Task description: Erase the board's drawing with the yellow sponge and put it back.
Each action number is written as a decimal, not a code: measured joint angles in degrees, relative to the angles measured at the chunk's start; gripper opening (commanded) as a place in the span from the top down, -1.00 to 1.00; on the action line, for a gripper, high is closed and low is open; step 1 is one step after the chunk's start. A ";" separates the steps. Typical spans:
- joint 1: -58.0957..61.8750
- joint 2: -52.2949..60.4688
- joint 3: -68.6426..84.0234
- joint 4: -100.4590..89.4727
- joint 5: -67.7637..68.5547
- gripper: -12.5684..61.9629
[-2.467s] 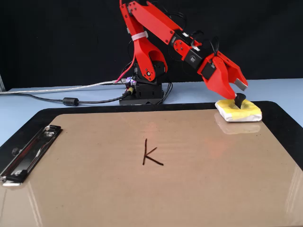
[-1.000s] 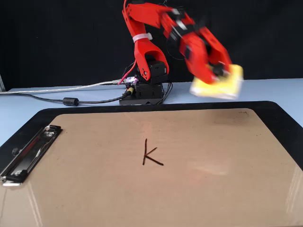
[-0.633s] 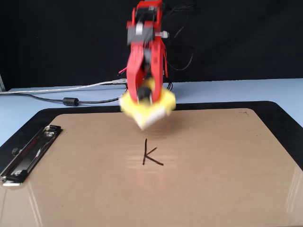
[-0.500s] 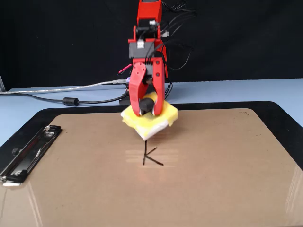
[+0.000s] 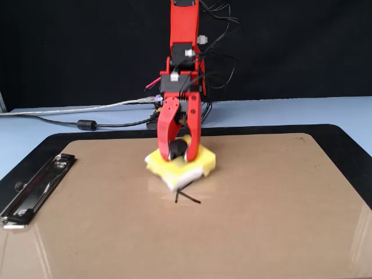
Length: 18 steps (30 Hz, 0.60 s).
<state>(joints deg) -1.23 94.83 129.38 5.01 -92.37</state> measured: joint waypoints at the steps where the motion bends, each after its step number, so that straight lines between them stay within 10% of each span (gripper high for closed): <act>1: 0.44 -3.60 -3.60 -1.58 0.09 0.88; 9: 1.23 -19.07 -17.58 -5.71 -0.09 0.88; 18: 1.49 19.95 23.29 -4.92 -0.09 0.88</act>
<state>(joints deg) 0.26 114.79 152.67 0.09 -92.46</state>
